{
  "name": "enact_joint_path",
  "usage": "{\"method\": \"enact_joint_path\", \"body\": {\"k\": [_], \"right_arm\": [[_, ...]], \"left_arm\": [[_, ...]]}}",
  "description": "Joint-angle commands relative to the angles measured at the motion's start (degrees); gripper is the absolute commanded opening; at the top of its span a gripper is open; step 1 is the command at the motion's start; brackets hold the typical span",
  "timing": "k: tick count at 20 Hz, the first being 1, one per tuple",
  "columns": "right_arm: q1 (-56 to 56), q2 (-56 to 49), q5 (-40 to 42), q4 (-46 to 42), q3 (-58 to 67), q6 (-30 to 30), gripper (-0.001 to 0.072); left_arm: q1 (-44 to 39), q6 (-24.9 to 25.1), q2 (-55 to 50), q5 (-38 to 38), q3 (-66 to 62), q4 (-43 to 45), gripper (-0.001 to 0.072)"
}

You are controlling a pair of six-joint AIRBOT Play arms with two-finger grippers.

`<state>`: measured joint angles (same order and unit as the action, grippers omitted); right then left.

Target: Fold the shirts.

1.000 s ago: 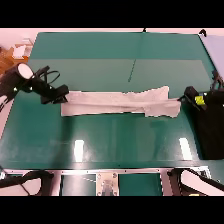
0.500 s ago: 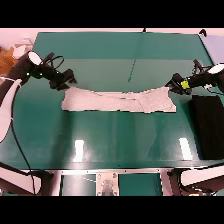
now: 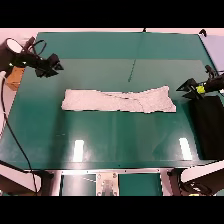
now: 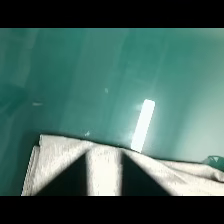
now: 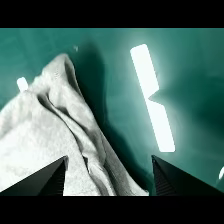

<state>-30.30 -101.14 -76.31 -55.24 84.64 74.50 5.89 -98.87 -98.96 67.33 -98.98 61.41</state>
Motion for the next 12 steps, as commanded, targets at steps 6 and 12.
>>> {"method": "enact_joint_path", "body": {"k": [6, 12], "right_arm": [[1.2, -10.1, -4.5, 11.1, -1.3, -13.7, 0.0602], [5.9, -11.8, -4.6, 9.2, -0.6, -16.4, 0.0152]], "left_arm": [[-2.1, 6.6, 0.0, 3.6, -1.3, -7.6, 0.0019], [-10.4, 11.6, 0.0, 0.1, -1.3, -7.8, 0.0019]]}}
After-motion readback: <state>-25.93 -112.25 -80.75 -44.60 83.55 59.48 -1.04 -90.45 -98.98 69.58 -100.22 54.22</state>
